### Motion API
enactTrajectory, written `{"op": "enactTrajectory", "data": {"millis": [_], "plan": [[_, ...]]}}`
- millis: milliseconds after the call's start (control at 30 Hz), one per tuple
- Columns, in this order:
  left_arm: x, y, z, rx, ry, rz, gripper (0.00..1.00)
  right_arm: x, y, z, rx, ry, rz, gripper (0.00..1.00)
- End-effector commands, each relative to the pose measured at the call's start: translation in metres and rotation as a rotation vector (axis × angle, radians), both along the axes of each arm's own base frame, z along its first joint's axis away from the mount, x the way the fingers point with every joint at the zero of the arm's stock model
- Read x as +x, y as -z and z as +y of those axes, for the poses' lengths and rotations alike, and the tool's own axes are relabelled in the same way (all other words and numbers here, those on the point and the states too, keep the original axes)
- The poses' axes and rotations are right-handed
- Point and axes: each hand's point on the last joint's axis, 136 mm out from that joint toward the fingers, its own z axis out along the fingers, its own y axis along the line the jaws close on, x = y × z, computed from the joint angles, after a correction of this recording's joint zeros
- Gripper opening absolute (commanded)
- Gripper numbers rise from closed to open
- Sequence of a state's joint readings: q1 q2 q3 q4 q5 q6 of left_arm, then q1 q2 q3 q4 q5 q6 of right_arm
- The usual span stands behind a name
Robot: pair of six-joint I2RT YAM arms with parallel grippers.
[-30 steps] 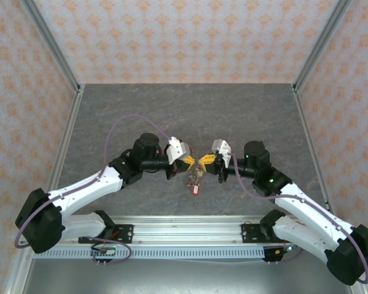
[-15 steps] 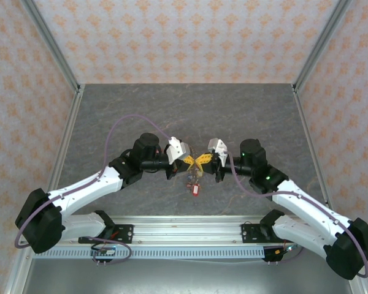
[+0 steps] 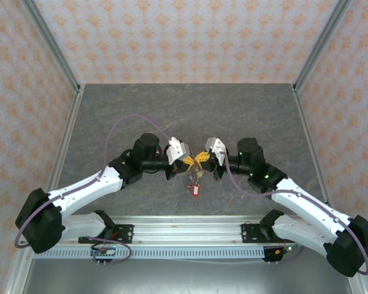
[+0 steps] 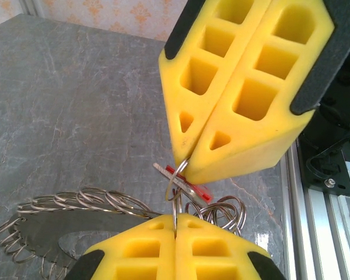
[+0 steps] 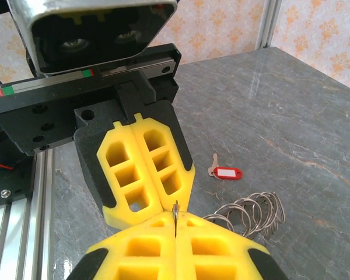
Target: Put the keys on the keyring
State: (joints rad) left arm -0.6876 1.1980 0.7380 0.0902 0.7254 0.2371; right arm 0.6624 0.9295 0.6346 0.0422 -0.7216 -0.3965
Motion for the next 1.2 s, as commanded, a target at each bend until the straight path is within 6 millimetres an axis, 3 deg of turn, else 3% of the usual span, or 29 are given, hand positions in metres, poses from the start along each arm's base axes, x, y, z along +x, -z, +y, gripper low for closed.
{"op": "enactTrajectory", "data": {"millis": [0, 500, 867, 1167], "plan": [[0.001, -0.034, -0.005, -0.065, 0.017, -0.094, 0.0, -0.002, -0.012, 0.004, 0.009, -0.027, -0.036, 0.0], [0.004, -0.035, -0.004, -0.064, -0.004, -0.092, 0.0, -0.014, -0.015, 0.0, 0.01, -0.054, -0.009, 0.0], [0.002, -0.035, -0.006, -0.064, 0.017, -0.087, 0.0, -0.003, -0.014, 0.009, 0.024, -0.045, -0.001, 0.0], [-0.001, -0.035, -0.005, -0.06, 0.026, -0.1, 0.0, 0.02, -0.006, -0.003, -0.029, 0.1, -0.016, 0.0]]}}
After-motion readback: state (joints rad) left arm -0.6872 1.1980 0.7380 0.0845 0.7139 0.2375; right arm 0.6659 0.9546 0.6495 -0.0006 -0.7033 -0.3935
